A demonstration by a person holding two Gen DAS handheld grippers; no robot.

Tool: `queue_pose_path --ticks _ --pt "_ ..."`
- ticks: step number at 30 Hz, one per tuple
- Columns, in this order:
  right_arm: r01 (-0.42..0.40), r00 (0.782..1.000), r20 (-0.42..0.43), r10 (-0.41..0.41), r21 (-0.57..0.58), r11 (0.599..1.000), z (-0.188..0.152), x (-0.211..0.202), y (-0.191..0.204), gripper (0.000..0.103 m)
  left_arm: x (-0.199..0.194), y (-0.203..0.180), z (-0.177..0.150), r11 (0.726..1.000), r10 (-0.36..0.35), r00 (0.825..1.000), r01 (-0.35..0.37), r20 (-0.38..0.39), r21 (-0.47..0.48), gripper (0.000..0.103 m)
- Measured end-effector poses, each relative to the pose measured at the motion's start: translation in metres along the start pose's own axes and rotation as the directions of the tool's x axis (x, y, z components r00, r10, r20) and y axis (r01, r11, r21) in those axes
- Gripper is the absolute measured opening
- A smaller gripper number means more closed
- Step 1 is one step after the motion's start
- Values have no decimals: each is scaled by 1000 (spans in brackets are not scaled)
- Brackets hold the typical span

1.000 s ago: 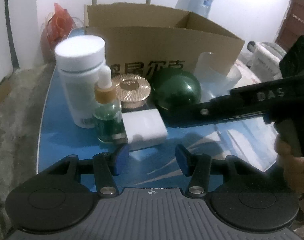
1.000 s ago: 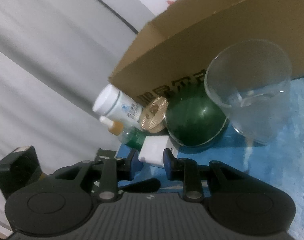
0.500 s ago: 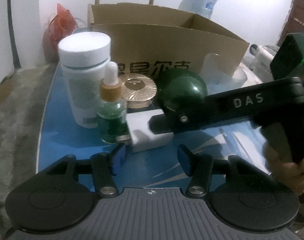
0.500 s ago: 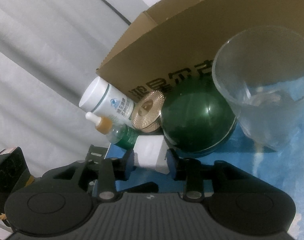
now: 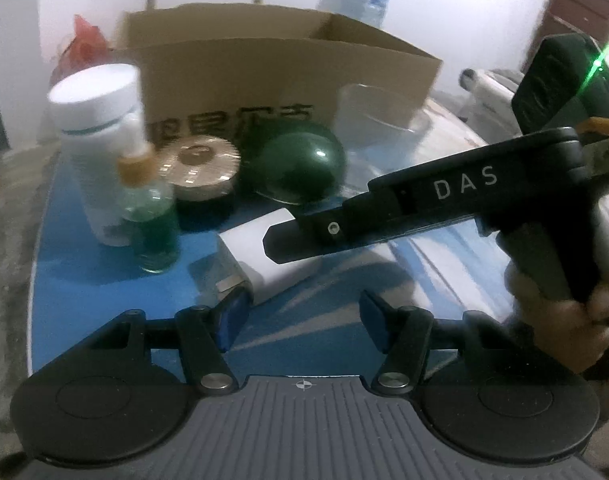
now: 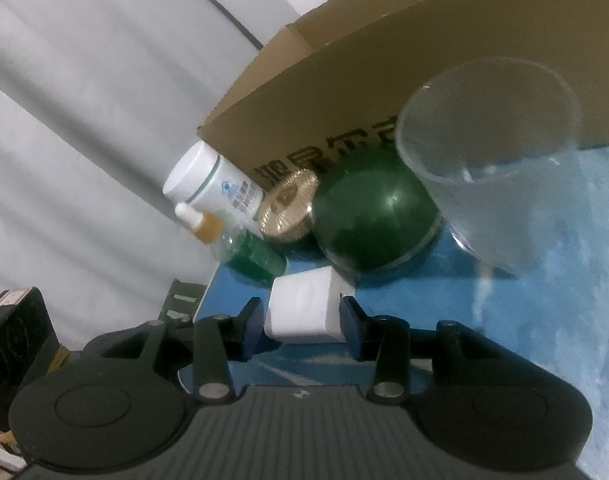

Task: Organize rigid objects
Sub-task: 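Lower the right gripper onto the white charger block and close on it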

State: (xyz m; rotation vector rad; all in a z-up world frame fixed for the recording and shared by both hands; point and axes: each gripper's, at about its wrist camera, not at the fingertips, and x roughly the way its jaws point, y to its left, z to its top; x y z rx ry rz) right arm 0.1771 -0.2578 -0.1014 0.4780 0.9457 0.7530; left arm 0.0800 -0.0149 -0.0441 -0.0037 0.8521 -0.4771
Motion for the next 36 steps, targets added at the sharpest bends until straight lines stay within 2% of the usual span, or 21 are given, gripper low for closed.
queue_pose_path --ticks 7,14,19,34,36 --pt "22 1000 18 -22 23 1000 -14 -24 -11 45 2 -24 -5 996 -46 999 47 -21 79 61" --pt "13 999 31 -15 53 999 -16 -25 -19 45 -2 -28 -4 990 27 999 -23 -24 140 61" --pt "9 999 33 -11 56 998 -15 -21 -19 45 -10 -24 -3 987 76 997 -76 2 144 61" --pt "13 999 32 -15 72 997 -16 -20 -22 45 19 -20 9 985 69 998 -69 8 158 61" --pt "10 999 33 -13 73 997 -16 -19 -22 45 20 -21 9 985 70 998 -70 7 161 58"
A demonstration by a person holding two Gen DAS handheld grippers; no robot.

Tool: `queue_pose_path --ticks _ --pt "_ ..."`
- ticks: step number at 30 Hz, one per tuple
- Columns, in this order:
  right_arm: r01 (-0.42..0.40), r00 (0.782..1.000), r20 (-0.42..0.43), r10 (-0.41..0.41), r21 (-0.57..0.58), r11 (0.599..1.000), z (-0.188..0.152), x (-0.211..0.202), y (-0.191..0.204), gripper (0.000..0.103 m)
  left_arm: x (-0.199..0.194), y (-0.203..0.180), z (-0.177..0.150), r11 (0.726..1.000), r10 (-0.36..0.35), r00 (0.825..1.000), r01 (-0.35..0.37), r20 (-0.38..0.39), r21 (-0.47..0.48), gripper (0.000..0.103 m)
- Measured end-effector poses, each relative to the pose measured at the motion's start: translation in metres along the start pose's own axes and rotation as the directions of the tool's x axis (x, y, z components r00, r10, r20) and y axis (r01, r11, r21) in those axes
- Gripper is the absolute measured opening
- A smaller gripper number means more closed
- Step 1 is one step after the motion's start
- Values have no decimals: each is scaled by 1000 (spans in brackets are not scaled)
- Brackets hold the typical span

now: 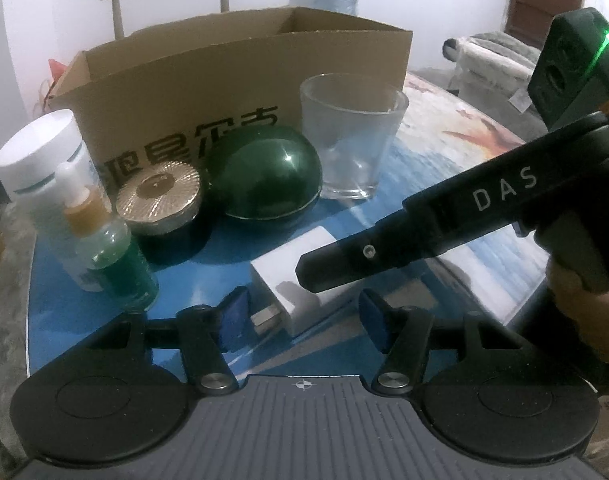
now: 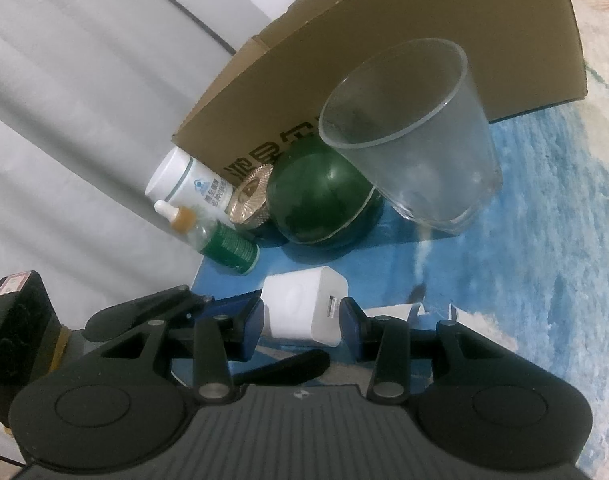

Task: Organize rigid objects
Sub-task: 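Lower the right gripper onto the white charger block and close on it, then carry the white charger block into the box and open the right gripper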

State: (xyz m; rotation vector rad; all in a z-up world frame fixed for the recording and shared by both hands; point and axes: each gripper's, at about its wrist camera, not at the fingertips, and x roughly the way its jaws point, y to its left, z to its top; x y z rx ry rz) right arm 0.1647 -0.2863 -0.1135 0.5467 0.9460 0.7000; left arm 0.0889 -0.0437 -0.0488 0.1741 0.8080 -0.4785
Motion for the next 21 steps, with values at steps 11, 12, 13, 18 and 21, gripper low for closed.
queue_pose_path --ticks 11,12,13,18,21 --pt "1 1000 11 -1 -11 1000 -2 3 4 46 -1 -5 0 999 41 999 -41 8 2 53" --pt "3 1000 12 -2 -13 1000 -3 3 5 46 -2 -5 0 999 44 999 -44 10 2 53" --pt "2 1000 14 -2 -14 1000 -3 2 6 46 -4 -6 0 999 46 999 -46 13 0 53" --pt "-16 999 41 18 -41 999 2 -12 22 46 -26 -10 7 997 73 995 -73 64 -5 53" --pt "-31 995 89 40 -102 994 12 -31 42 46 -51 -13 20 994 107 984 -109 140 5 54"
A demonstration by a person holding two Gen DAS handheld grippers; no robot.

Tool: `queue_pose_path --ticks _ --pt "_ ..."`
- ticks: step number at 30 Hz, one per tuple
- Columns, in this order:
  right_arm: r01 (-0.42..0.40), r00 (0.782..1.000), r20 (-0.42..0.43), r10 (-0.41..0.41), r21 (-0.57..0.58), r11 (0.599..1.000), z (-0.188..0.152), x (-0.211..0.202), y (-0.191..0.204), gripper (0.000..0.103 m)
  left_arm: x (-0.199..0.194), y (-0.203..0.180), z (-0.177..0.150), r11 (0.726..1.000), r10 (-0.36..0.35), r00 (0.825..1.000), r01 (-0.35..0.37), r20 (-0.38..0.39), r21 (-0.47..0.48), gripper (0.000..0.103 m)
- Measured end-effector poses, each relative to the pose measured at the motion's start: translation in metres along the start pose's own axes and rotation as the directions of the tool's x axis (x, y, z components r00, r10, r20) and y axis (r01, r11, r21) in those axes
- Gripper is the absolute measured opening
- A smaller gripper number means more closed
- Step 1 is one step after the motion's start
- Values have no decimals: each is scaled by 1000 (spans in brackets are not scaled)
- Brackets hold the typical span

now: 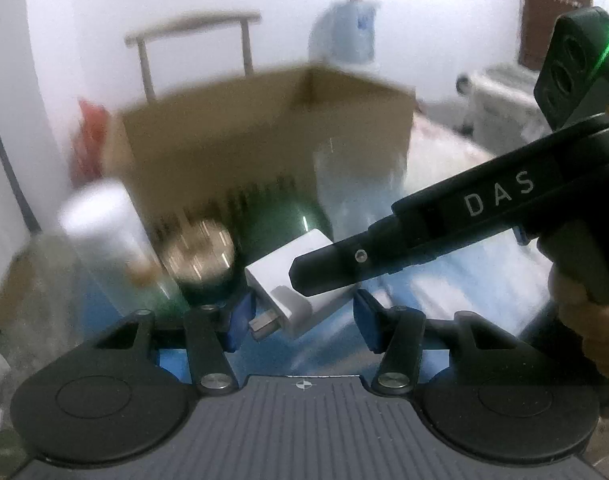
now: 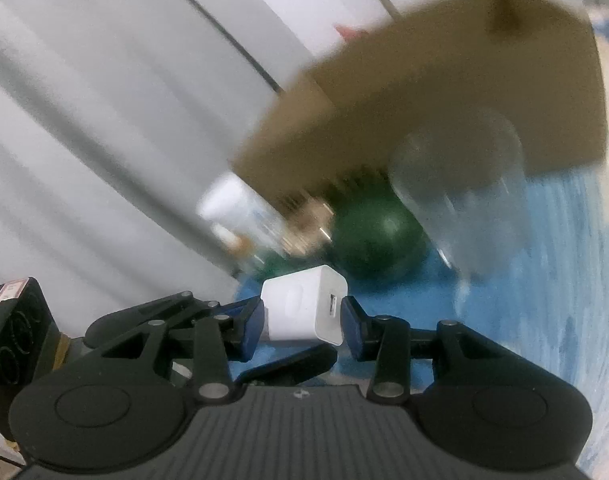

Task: Organize rigid objects
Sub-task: 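Carry the white charger block into the box and open the right gripper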

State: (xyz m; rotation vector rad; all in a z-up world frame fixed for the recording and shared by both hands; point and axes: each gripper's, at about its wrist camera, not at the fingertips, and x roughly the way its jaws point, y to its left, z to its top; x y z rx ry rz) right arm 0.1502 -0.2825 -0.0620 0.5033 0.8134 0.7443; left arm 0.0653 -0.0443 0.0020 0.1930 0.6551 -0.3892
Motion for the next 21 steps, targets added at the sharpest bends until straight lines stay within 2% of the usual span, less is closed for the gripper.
queue_pose_path --ticks 6,9,11,14,17,19,21 --pt "2 992 125 21 -178 984 45 -32 45 46 -33 4 50 997 74 985 -79 154 25 54" --pt "22 985 170 18 -233 972 71 -39 56 46 -32 9 78 995 83 979 -90 187 30 54" --pt "32 984 176 11 -241 970 91 -40 55 46 -22 14 97 996 75 981 -83 179 41 54" --pt "25 992 127 1 -200 979 129 -29 38 46 5 27 128 998 44 993 -48 106 39 54" --pt "15 1000 29 -11 -120 993 164 -1 15 46 47 42 154 999 11 999 -10 -34 34 54" --pt "11 998 -55 -14 -51 999 187 21 -9 46 72 54 165 1000 -14 992 16 -129 12 54" --pt "13 993 -118 -13 3 1000 196 37 -30 46 103 66 174 998 -49 972 41 -232 -38 54"
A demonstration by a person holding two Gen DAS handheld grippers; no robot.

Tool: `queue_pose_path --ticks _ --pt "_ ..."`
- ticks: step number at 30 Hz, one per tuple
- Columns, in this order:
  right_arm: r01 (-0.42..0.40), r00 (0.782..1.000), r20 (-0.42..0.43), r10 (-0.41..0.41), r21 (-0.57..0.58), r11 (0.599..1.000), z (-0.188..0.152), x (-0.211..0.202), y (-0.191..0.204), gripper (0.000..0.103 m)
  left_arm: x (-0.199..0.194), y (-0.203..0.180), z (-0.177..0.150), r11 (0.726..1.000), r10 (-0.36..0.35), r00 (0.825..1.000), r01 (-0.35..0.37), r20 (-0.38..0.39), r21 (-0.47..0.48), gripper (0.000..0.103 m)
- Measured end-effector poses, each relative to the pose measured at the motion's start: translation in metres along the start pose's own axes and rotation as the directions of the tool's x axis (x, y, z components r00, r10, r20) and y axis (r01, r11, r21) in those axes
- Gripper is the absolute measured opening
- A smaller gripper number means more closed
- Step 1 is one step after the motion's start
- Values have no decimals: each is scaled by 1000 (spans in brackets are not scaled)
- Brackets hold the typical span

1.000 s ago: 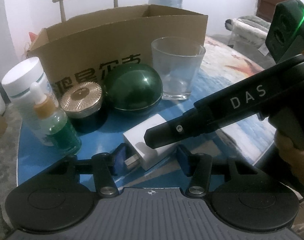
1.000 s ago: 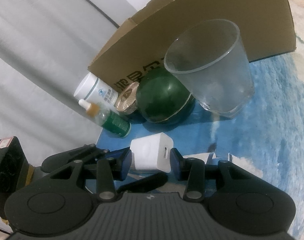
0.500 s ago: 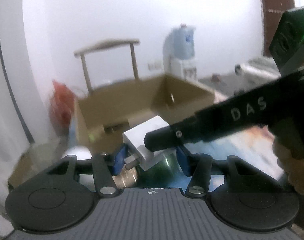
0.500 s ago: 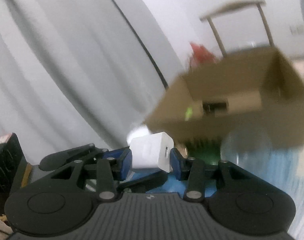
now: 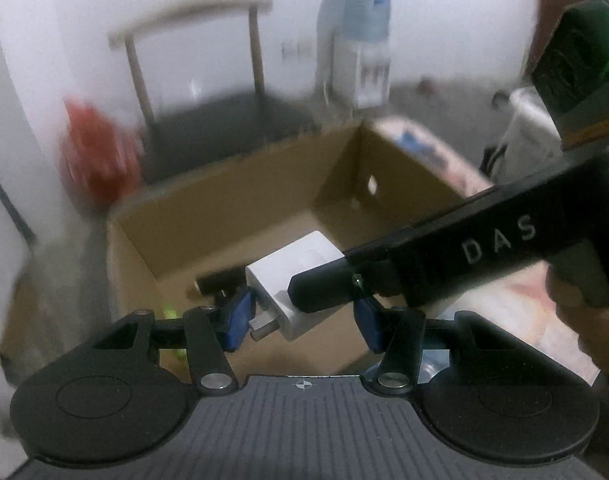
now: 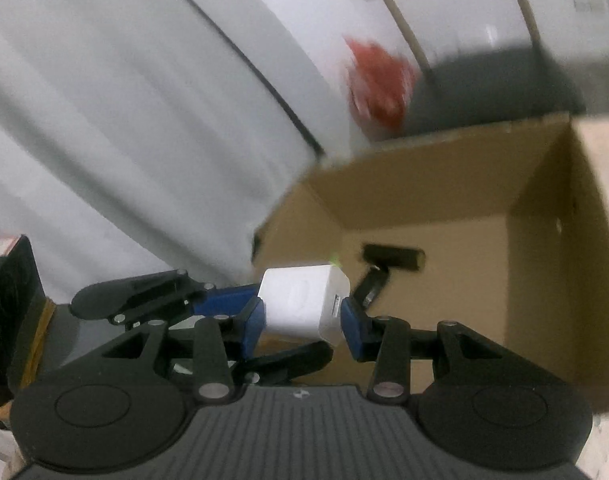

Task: Organize rigid objects
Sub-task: 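Carry the white charger block into the box and open the right gripper, then move the right gripper out of the box back over the table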

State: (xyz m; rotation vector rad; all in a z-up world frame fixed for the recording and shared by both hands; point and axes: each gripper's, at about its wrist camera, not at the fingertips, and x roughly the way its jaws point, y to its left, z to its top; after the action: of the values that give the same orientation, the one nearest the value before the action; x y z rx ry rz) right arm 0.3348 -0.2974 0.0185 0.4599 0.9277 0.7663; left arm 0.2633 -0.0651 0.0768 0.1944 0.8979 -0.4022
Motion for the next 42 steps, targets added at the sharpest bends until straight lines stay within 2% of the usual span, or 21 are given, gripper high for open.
queue_pose_path --ticks 2,4,9,15,19,23,25,29,30,33,35,37,39,42 --pt "11 997 -72 -7 54 999 11 21 -20 46 24 14 8 997 -40 995 34 -95 -64 54" --pt "32 991 -135 -21 79 996 19 39 -34 46 46 27 12 991 -80 982 58 -174 -125 54" --pt "65 974 -225 -40 108 992 29 70 -58 46 87 44 16 968 -139 948 69 -285 -242 53" --pt "107 945 -320 -65 116 987 40 108 -72 46 123 55 16 965 -112 920 10 -376 -263 54" --pt "147 925 -364 -107 85 985 49 128 -68 46 139 59 18 967 -88 902 -24 -422 -254 54" --pt "169 921 -366 -136 60 984 59 137 -62 44 142 64 21 969 -42 908 -65 -417 -239 54" --pt "169 925 -354 -139 54 984 63 137 -57 44 138 68 21 966 -26 915 -80 -403 -245 54" --pt "133 938 -332 -105 65 989 63 135 -49 45 131 77 21 959 -2 917 -112 -399 -262 55" --pt "129 939 -330 -100 68 989 63 133 -48 48 127 79 20 955 -5 917 -114 -399 -273 59" --pt "125 943 -319 -94 76 989 61 123 -45 63 114 76 22 956 -31 918 -89 -396 -281 65" --pt "119 951 -297 -89 85 989 60 109 -43 66 106 72 23 955 -40 921 -78 -388 -285 69" --pt "107 957 -279 -75 100 989 64 104 -45 66 92 64 25 961 -27 931 -76 -364 -267 73" --pt "89 968 -244 -59 114 989 62 89 -44 66 71 55 26 967 -9 944 -75 -329 -243 83" --pt "57 983 -182 -36 114 992 59 63 -40 67 42 46 25 975 11 962 -72 -273 -212 84"
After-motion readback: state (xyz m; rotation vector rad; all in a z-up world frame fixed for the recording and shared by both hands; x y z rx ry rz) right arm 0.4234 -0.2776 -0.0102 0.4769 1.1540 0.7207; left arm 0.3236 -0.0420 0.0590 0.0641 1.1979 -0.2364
